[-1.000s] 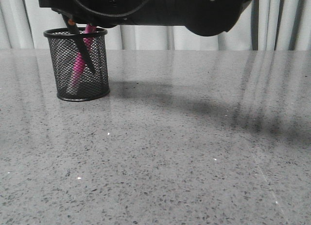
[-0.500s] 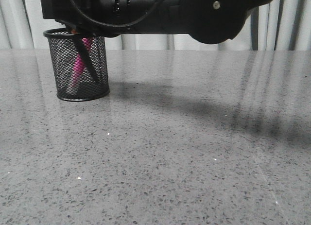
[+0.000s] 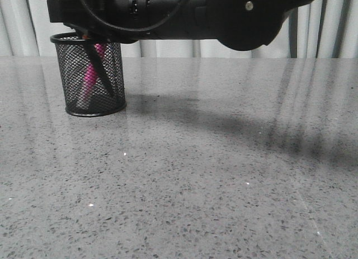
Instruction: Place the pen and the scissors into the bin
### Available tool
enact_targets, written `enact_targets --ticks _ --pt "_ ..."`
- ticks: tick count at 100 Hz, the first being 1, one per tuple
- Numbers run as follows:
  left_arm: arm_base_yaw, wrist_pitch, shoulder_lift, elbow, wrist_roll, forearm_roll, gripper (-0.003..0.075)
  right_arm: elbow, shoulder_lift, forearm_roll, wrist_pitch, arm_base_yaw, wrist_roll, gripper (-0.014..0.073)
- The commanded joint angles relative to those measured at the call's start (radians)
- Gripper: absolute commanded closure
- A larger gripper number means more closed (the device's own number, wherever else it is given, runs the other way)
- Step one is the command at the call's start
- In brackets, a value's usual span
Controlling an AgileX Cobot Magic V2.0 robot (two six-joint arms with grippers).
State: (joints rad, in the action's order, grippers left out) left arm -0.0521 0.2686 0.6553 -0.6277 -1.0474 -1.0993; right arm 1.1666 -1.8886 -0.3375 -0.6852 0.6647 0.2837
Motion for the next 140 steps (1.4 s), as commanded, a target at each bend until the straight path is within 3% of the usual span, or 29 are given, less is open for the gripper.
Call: enact_targets --ticks 1,42,54,66,78,109,140 --pt "0.008 -0.031 -0.002 -0.029 0.011 -0.028 0.0554 0.025 0.055 0.005 -0.064 -0.003 0.001 0.0662" --pt "0.008 -0.033 -0.002 -0.029 0.011 -0.028 0.0554 0.025 0.055 0.005 -0.05 -0.003 0.001 0.065" --pt "0.008 -0.033 -0.002 -0.029 0.011 -0.028 0.0554 0.025 0.055 0.005 -0.054 -0.003 0.001 0.0545" --pt "0.008 -0.033 -0.002 -0.029 0.011 -0.028 0.0554 0.025 0.055 0.005 -0.058 -0.003 0.001 0.0373" --pt "0.008 -0.033 -0.002 -0.029 0.011 -0.028 0.0554 0.025 0.055 0.005 -0.071 -0.003 0.001 0.0295" --pt "0.008 -0.035 -0.002 -0.029 0.011 -0.017 0.0554 0.025 0.092 0.005 -0.16 -0.015 0.001 0.0299" --pt "0.008 -0.035 -0.002 -0.029 0.011 -0.008 0.0554 0.025 0.264 0.005 -0.097 -0.081 0.001 0.0308"
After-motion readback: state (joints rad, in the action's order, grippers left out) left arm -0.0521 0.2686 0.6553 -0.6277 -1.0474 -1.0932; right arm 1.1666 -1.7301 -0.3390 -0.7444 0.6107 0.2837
